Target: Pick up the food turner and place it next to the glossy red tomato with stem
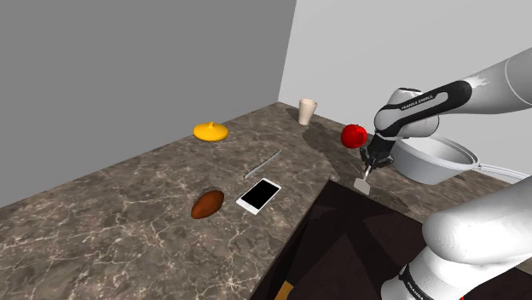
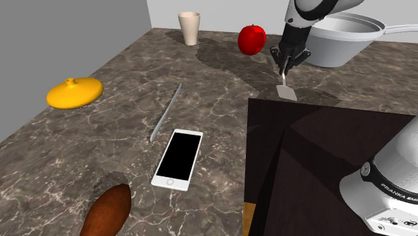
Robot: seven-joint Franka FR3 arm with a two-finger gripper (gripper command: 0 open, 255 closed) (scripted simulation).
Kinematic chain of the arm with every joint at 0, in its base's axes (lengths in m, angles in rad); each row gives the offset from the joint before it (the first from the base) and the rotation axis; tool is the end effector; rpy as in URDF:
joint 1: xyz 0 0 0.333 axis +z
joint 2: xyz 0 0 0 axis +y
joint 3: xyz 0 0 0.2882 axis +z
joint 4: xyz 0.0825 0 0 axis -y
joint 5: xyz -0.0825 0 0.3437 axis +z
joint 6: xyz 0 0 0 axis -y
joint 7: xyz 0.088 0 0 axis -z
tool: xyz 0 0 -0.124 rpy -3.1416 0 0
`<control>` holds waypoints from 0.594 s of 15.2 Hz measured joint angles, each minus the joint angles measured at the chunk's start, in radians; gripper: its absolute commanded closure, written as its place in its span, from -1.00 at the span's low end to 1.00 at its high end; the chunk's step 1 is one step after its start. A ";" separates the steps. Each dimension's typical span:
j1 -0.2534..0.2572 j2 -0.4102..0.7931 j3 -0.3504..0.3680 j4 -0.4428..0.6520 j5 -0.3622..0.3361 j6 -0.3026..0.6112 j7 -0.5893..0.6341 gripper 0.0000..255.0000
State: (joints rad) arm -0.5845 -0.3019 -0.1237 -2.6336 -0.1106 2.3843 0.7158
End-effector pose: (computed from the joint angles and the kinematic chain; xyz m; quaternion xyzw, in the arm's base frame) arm 0.2986 -0.2561 0.3354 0.7831 -0.6210 0.0260 0.0205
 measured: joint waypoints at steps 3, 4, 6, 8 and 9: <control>0.000 0.001 0.000 -0.001 0.000 0.002 0.000 1.00; 0.000 0.001 0.000 -0.001 0.000 0.002 0.001 -1.00; 0.000 0.001 0.000 -0.001 0.000 0.002 0.001 -1.00; 0.000 0.001 0.000 -0.001 0.000 0.002 0.001 -1.00; 0.000 0.001 0.000 -0.001 0.000 0.002 0.001 -1.00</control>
State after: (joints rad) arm -0.5842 -0.3007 -0.1234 -2.6342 -0.1105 2.3864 0.7163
